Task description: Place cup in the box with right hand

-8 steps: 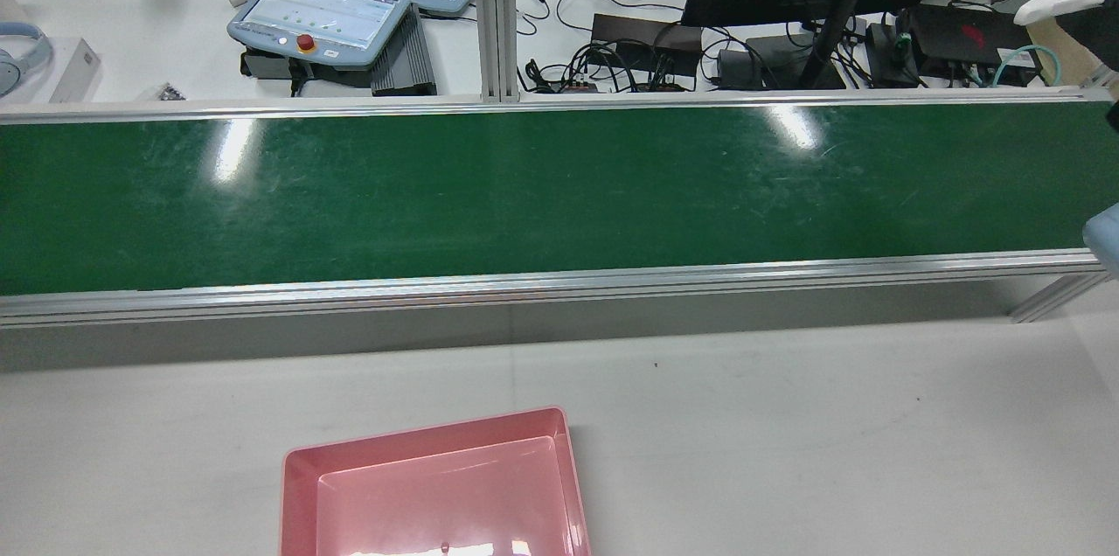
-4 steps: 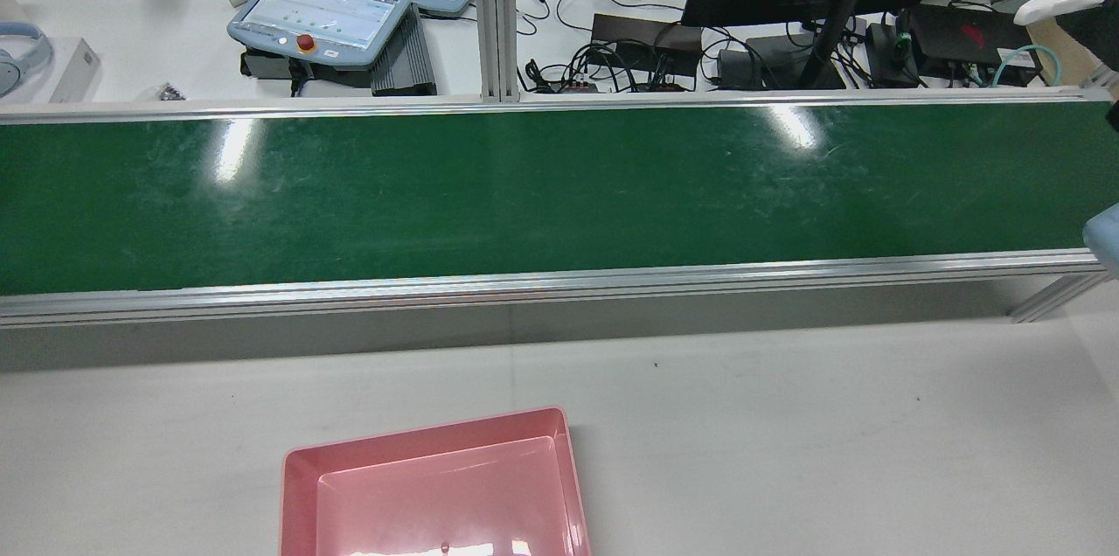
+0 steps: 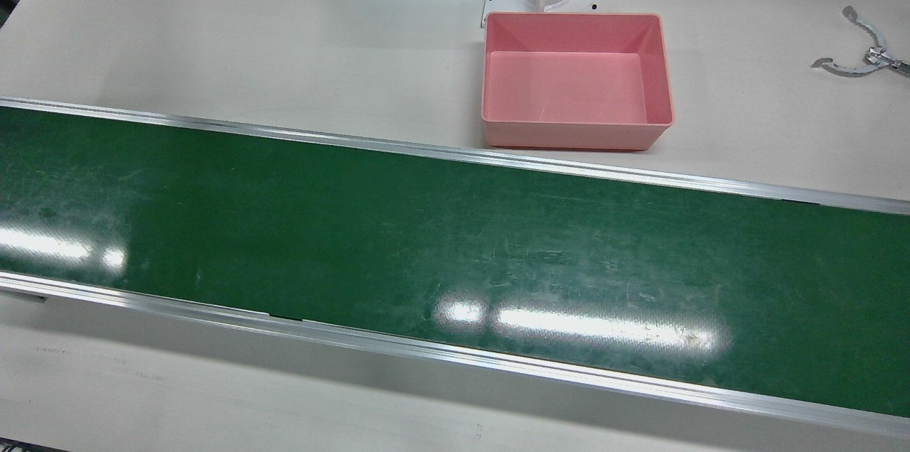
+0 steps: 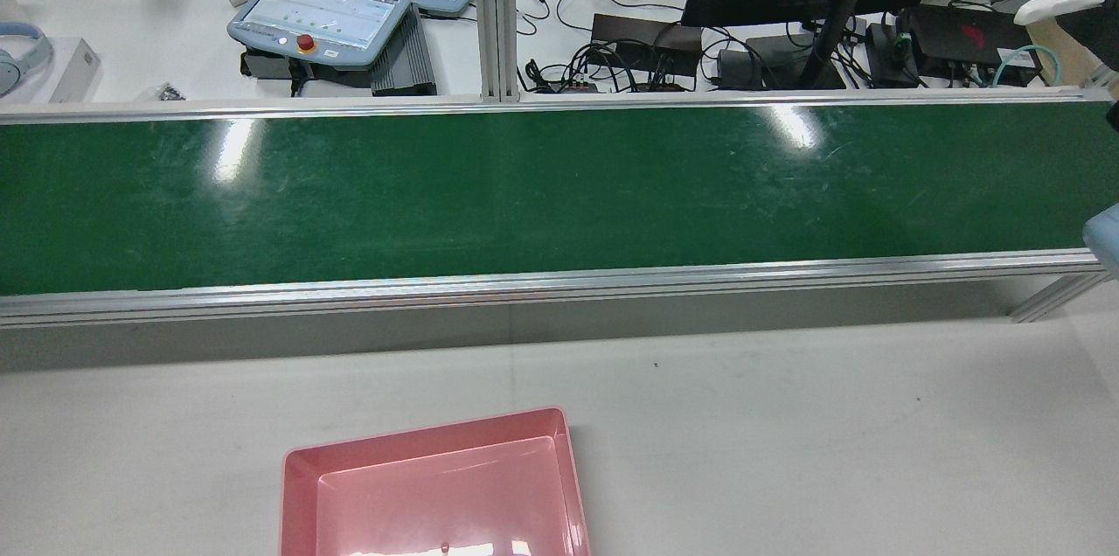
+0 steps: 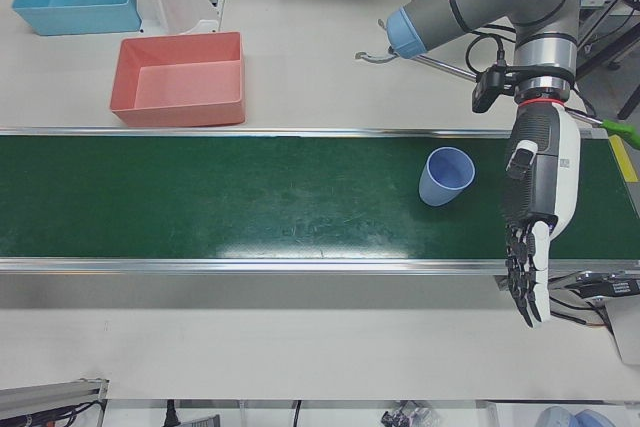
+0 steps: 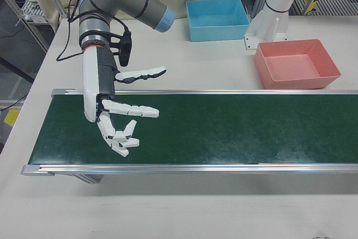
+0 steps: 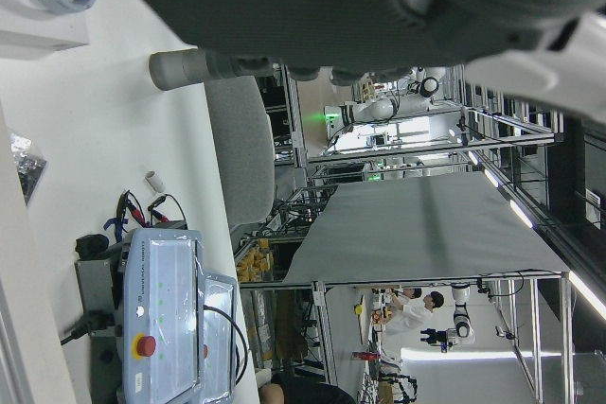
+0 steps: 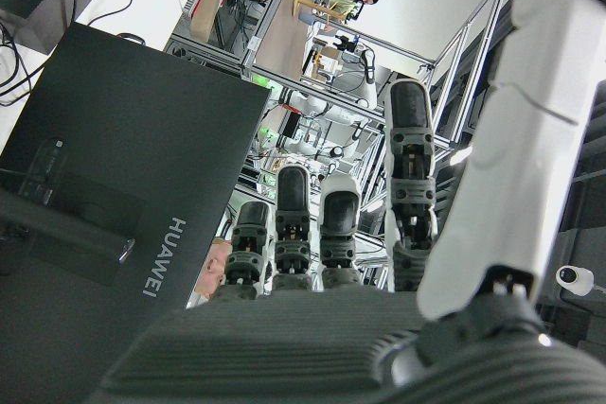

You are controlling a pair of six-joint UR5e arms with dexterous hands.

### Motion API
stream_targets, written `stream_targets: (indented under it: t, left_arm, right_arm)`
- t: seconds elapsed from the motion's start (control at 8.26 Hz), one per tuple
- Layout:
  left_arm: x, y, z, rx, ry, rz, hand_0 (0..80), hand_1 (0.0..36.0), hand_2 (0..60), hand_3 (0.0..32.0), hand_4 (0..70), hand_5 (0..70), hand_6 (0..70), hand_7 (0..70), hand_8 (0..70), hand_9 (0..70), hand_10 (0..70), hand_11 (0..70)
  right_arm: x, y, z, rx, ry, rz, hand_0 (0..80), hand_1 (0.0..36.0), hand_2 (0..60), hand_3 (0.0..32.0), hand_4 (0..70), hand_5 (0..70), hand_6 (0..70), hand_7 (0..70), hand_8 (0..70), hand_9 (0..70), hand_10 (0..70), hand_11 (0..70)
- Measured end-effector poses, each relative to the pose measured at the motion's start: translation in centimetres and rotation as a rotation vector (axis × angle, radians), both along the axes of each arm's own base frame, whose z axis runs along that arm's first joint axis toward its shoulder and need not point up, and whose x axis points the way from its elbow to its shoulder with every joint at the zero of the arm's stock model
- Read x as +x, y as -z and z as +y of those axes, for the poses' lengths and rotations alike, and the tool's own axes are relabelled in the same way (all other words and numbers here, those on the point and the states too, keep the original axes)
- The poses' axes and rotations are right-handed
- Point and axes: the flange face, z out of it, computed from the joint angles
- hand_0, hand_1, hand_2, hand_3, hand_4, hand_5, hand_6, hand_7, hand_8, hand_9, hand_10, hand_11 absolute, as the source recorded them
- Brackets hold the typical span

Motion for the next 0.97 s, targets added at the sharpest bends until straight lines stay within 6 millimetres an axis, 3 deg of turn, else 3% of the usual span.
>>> stream_targets:
  t: [0.97]
  left_arm:
    - [0.0,0.04,-0.02,0.001,0.0,0.0,0.0,0.0,0.0,0.0,0.0,0.0,0.0,0.0,0.0,0.0,0.0,0.0]
  right_arm:
    - [0.0,-0.09,-0.02,-0.002,0.0,0.0,56.2,10.6,0.0,0.0,49.5,6.5,20.2,70.0,17.7,38.1,13.3,20.5]
